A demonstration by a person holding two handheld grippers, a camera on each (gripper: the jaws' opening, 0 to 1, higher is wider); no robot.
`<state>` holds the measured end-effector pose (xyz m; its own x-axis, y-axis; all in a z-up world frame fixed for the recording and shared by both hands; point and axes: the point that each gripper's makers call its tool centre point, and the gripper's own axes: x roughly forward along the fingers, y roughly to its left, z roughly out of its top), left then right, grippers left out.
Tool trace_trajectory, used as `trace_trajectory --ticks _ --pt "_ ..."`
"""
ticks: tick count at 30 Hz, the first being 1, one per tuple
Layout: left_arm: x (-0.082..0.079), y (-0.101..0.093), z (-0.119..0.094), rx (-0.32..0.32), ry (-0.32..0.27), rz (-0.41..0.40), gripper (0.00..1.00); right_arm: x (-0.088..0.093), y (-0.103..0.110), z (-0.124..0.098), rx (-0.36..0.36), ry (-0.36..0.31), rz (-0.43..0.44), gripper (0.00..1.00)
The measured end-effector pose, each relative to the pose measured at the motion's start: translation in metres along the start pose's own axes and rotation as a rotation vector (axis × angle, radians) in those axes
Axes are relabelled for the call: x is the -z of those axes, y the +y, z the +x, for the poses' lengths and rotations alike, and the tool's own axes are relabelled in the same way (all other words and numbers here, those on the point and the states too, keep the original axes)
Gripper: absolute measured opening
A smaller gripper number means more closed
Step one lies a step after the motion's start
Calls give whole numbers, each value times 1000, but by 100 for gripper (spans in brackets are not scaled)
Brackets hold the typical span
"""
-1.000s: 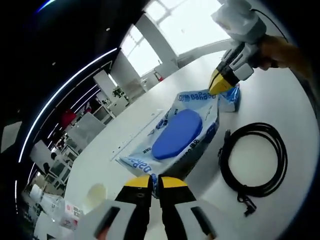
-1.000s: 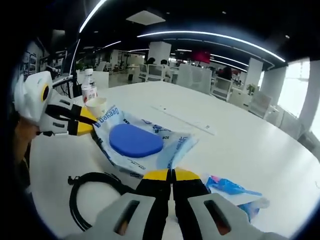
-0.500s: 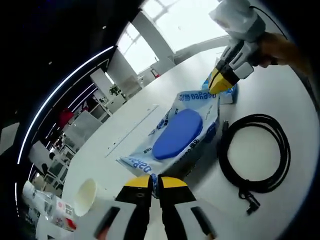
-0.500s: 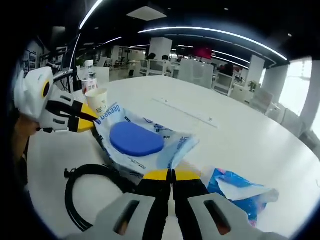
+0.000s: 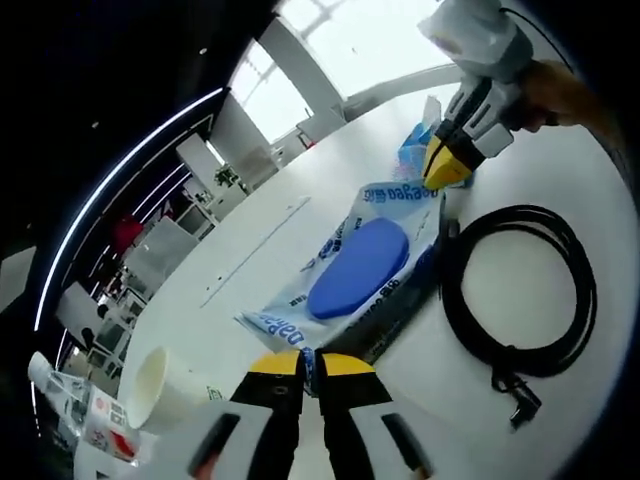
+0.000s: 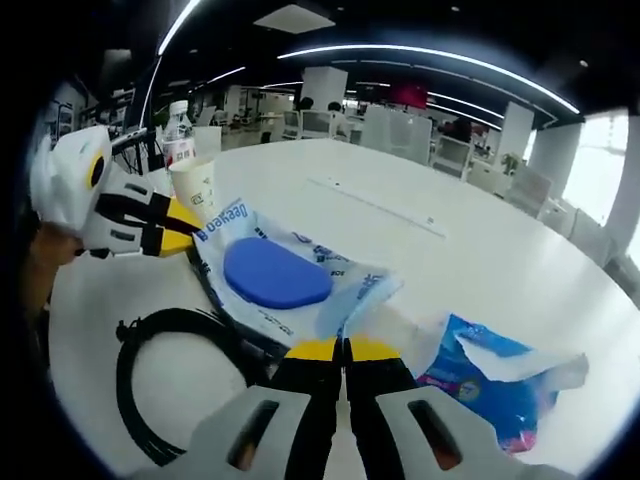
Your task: Arrange the tabletop items into an orderly group along one side of the table until the central work area is clear of visible clutter.
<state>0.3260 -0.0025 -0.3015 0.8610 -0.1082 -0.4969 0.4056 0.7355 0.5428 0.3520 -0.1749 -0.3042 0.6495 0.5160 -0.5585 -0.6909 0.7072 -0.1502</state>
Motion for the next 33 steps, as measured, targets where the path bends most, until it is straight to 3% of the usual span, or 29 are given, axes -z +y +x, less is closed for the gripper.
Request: trace_trajectory --ticks 24,33 --pt "4 0 1 11 -5 -7 8 5 -3 -2 -18 -13 19 3" --pt "-4 5 -17 -3 -50 -17 21 -16 0 -22 -38 -88 -7 9"
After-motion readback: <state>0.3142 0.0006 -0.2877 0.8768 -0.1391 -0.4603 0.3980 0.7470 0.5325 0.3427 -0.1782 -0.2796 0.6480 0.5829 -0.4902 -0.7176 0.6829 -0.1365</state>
